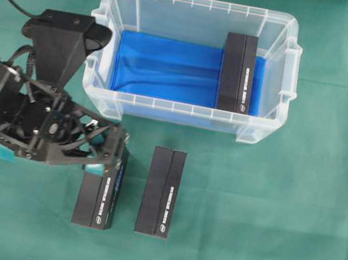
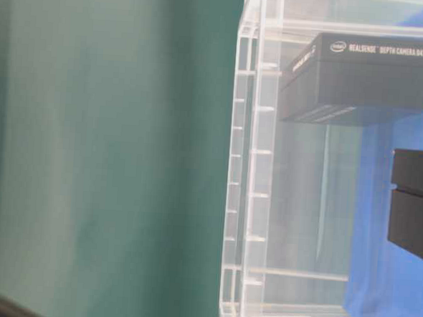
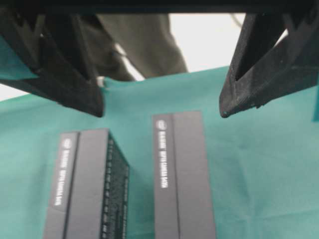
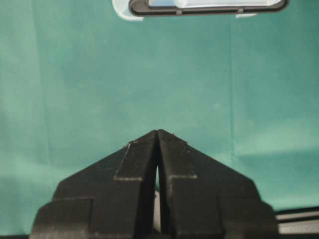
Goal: Take the box out of the case with the left arm.
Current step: 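Open the left gripper and withdraw it to the left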
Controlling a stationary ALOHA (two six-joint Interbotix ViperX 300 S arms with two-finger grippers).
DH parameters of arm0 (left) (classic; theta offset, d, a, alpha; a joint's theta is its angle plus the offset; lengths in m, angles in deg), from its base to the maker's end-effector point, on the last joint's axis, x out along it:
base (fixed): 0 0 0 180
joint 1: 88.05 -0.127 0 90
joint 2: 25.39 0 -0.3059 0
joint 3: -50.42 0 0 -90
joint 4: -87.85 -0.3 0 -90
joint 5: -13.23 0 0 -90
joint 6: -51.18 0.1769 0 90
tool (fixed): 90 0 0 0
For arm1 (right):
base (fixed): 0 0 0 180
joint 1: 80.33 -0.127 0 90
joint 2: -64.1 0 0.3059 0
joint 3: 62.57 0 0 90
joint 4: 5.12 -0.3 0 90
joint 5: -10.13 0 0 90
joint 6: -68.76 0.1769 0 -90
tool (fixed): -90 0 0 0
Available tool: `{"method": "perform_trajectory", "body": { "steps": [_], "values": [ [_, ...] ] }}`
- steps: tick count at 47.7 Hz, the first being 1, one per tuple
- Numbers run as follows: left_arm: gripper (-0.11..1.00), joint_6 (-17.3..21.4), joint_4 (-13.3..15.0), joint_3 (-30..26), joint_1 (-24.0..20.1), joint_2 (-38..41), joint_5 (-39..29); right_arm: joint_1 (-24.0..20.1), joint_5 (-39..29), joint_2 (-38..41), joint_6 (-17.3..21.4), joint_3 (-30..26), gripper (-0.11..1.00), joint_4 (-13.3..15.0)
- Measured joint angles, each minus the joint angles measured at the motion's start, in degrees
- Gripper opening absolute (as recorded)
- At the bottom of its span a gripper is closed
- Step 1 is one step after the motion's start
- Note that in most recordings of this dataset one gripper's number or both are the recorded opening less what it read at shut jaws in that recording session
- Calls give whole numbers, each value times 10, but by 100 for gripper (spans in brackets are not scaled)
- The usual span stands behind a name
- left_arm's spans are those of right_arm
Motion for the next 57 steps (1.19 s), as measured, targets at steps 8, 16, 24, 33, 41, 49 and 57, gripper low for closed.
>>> {"method": "perform_trajectory", "body": {
  "steps": [8,16,24,33,41,49,57],
  "values": [
    [95,-10,3,43,28,-47,-1,0,-1,0,0,0,0,0],
    [95,-21,3,87,39,-105,-17,0,-1,0,0,0,0,1],
    [95,-22,3,112,40,-134,-20,0,-1,1,-1,0,0,1],
    [95,-18,3,114,38,-135,-22,0,-1,0,-1,0,0,0],
    [95,9,3,123,6,-149,-52,0,-1,1,0,0,0,1],
    [95,76,1,136,-62,-169,-75,0,-1,3,0,1,0,0],
    [95,159,3,147,-155,-186,-77,0,-2,3,-1,0,0,0]
  ]
}}
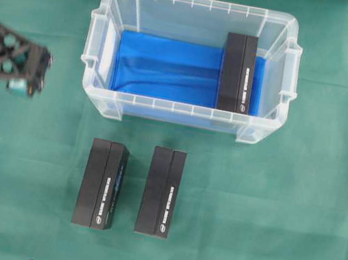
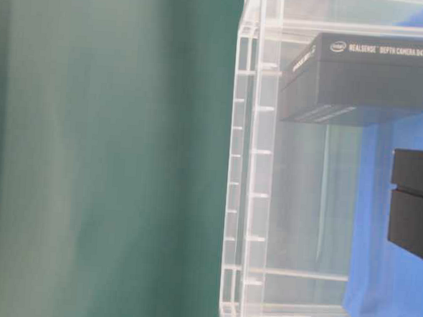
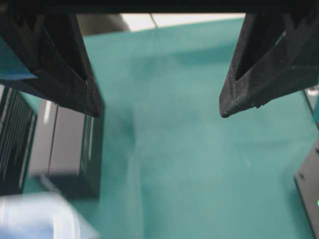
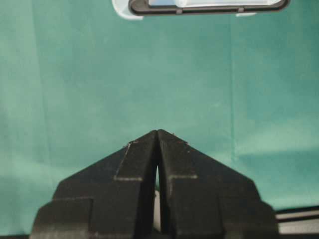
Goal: Take the box out of the case with the left arm.
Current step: 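Open the left gripper and withdraw it to the left, then move the open left gripper over the right black box in the case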
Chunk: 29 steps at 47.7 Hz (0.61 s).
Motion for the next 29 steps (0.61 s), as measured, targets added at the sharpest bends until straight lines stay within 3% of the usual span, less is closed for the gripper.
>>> {"method": "perform_trajectory", "body": {
  "steps": [9,16,29],
  "values": [
    [95,102,-2,11,-108,-10,0,0,0,1,0,0,0,1],
    [95,148,0,13,-167,-9,0,0,0,1,0,0,0,1],
    [95,168,3,13,-185,-4,0,0,-1,0,1,0,0,1]
  ]
}}
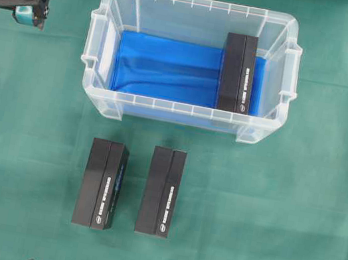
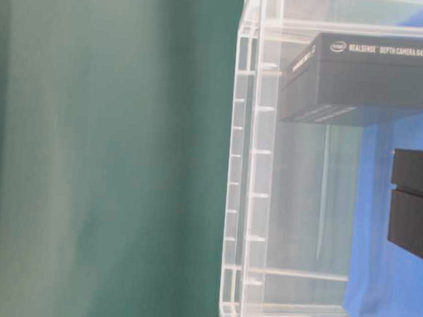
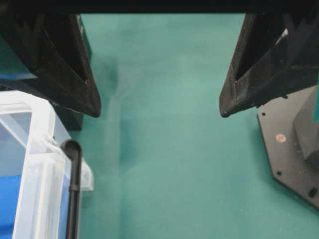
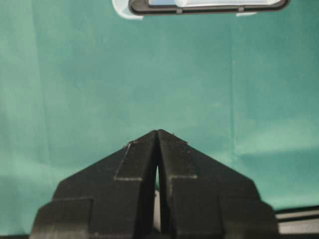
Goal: Take the box out of the case with the left arm.
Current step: 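Move the open left gripper over the right black box in the case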
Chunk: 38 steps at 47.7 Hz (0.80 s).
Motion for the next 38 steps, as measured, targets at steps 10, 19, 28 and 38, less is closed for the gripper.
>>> {"method": "perform_trajectory", "body": {
  "steps": [10,19,28,38],
  "values": [
    [95,0,0,0,4,6,3,0,1,1,0,0,0,0],
    [95,-5,4,-11,10,23,18,0,0,1,0,0,0,0],
    [95,-18,5,-64,30,80,23,0,0,0,-1,0,0,-1],
    [95,-20,5,-161,50,174,23,0,0,1,0,0,0,0]
  ]
}}
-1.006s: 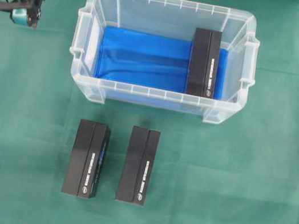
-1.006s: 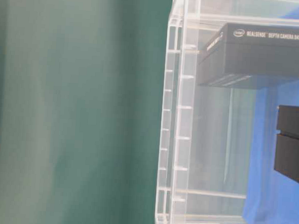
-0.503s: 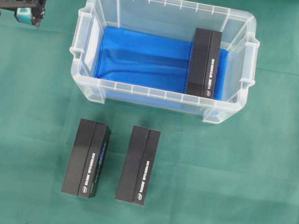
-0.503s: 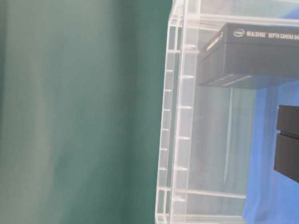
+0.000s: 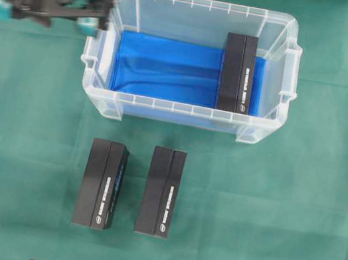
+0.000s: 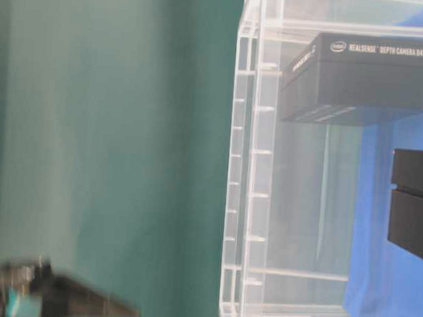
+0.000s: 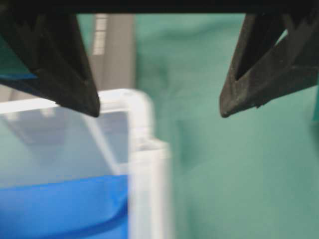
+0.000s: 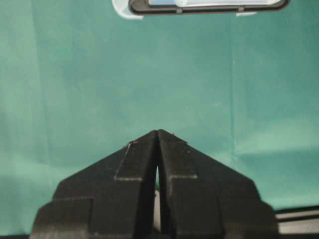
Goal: Take the box out of the case with the left arm.
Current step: 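Move the open left gripper over the right black box in the case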
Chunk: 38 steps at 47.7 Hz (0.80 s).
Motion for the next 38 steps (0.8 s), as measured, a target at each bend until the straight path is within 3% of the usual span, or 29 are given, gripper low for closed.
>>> {"method": "perform_trajectory", "body": {
  "steps": [25,38],
  "values": [
    [95,4,2,-281,30,222,-25,0,1,0,-1,0,0,0],
    [95,5,17,-361,32,293,-33,0,0,0,-2,0,0,0]
  ]
}}
